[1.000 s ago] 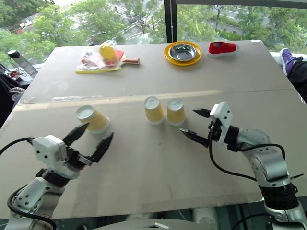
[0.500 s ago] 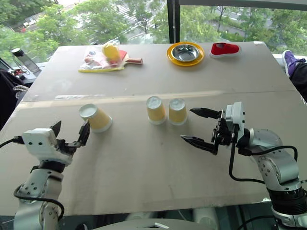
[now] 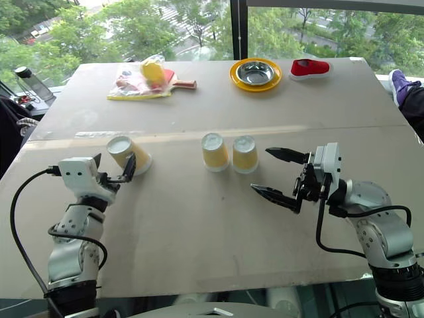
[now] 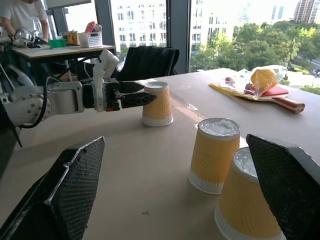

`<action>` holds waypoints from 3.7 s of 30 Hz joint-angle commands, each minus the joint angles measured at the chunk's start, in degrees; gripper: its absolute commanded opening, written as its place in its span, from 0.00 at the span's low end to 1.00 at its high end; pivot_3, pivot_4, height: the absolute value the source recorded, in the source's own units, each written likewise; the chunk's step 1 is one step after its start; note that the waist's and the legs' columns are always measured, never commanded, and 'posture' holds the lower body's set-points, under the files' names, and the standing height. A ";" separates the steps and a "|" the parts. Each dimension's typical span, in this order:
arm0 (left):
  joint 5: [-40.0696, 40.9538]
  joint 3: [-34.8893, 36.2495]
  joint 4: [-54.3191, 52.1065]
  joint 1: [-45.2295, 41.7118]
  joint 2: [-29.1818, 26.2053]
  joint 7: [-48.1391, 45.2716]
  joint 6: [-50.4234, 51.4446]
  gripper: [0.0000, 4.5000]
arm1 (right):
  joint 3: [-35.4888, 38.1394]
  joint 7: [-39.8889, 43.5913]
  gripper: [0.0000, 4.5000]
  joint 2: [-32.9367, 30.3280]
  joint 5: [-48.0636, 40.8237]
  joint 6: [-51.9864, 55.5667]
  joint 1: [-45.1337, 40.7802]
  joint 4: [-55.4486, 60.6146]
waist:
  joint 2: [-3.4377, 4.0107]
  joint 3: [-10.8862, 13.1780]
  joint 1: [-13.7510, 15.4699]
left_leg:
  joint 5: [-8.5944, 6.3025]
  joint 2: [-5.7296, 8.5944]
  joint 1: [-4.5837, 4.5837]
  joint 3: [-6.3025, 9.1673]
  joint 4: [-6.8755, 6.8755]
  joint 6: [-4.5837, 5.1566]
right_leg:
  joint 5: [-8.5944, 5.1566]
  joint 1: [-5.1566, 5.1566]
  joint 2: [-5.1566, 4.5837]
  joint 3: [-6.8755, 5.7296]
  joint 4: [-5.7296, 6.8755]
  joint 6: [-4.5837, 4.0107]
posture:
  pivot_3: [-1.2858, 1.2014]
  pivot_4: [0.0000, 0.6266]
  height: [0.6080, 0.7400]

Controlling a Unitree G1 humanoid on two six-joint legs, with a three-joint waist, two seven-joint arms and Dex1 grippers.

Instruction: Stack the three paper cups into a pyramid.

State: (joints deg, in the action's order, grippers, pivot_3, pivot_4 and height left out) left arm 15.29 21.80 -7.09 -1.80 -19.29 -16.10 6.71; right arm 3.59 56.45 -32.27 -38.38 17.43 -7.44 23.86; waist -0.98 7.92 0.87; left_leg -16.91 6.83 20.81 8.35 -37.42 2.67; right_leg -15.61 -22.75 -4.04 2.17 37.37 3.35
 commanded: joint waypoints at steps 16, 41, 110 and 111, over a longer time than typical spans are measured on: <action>-0.41 -1.18 6.15 -6.37 -3.27 -2.55 -3.79 0.54 | 2.01 -2.35 1.00 -0.07 -0.97 -1.52 1.82 3.97 | -0.01 0.00 -0.06 | 0.00 0.00 0.00 0.01 -0.01 0.00 | 0.00 -0.02 0.00 0.00 0.05 0.00 | 0.52 0.24 1.00; 7.28 -26.43 26.25 -55.65 -9.92 -47.86 10.90 0.54 | 19.25 -8.18 1.00 -4.87 -7.07 1.24 12.98 8.77 | -0.27 0.15 -1.06 | -0.01 0.13 0.31 0.32 -0.59 -0.01 | 0.00 -0.07 -0.01 -0.40 0.34 0.01 | 0.52 0.24 1.00; 24.71 -1.10 -27.73 6.12 -18.54 -33.74 33.25 0.99 | 15.38 3.08 1.00 -1.29 4.25 -13.46 21.55 -10.50 | -0.05 0.07 -1.07 | -0.04 0.17 -0.28 0.21 -0.56 0.02 | 0.03 0.39 -0.01 0.20 0.41 0.07 | 0.52 0.24 1.00; 22.34 -2.43 -28.42 11.27 -17.22 -32.33 31.31 0.99 | 15.08 3.42 1.00 -0.78 5.42 -15.21 21.40 -12.73 | -0.10 0.10 -0.97 | -0.05 0.17 -0.27 0.14 -0.42 0.04 | 0.03 0.33 0.00 0.28 0.34 0.08 | 0.52 0.24 1.00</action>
State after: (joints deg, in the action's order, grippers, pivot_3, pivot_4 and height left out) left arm 40.30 19.58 -31.95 8.30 -36.56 -49.67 41.27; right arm 18.52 58.50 -33.12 -34.27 5.68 14.60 12.06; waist -1.08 8.02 -0.10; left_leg -16.96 6.99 20.58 8.50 -37.85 2.70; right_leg -15.57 -22.49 -4.01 2.44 37.70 3.42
